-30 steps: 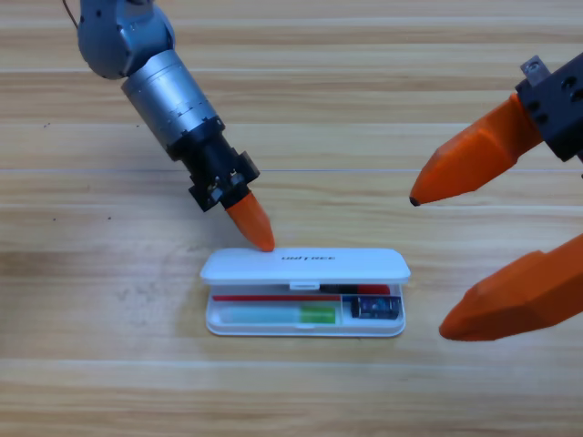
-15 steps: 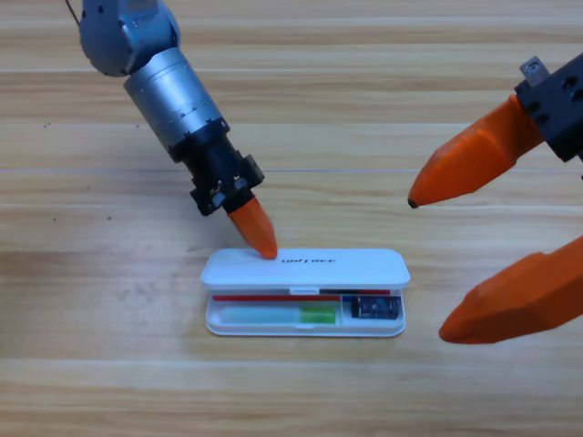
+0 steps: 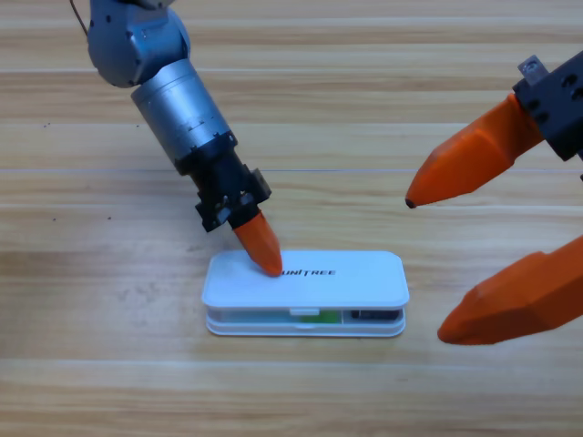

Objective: Clean up eraser and pencils

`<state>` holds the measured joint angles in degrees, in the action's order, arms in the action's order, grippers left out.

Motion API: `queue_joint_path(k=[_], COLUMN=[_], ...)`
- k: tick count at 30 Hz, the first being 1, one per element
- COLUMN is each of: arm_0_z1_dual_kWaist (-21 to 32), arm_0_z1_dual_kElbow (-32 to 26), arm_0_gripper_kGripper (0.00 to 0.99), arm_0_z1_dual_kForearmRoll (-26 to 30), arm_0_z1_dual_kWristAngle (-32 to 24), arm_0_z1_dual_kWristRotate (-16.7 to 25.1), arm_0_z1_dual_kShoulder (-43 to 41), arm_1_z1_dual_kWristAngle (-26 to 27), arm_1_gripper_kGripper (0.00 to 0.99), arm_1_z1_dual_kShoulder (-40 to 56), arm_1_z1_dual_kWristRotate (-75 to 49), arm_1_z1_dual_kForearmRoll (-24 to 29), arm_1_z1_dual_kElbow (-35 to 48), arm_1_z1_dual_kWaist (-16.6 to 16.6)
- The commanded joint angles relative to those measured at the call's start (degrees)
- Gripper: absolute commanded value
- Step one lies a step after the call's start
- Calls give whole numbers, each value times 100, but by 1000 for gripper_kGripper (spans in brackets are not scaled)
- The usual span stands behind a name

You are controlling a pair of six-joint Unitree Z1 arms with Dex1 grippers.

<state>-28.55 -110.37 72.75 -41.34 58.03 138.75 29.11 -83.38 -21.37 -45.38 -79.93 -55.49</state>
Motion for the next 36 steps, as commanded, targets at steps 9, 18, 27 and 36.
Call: queue_joint_path(k=[9, 18, 27, 36], arm_0_z1_dual_kWaist=[-292, -318, -265, -555], arm_0_z1_dual_kElbow=[429, 789, 622, 816], arm_0_gripper_kGripper=[0, 0, 0, 0], arm_0_z1_dual_kForearmRoll=[-411, -754, -552, -42], arm_0_z1_dual_kWristAngle=[170, 232, 451, 434], arm_0_z1_dual_kWristRotate=[-143, -152, -204, -257], arm_0_z1_dual_kShoulder=[99, 143, -577, -3012], arm_1_z1_dual_kWristAngle=[42, 42, 42, 33], arm_1_gripper_kGripper=[946, 946, 946, 957], arm_1_z1_dual_kShoulder=[67, 23, 14, -30], arm_1_z1_dual_kWristRotate=[54, 45, 54, 54], arm_1_z1_dual_kForearmRoll=[82, 82, 99, 99], arm_1_z1_dual_kElbow=[145, 154, 154, 154], arm_1_z1_dual_kWaist=[-94, -94, -94, -94])
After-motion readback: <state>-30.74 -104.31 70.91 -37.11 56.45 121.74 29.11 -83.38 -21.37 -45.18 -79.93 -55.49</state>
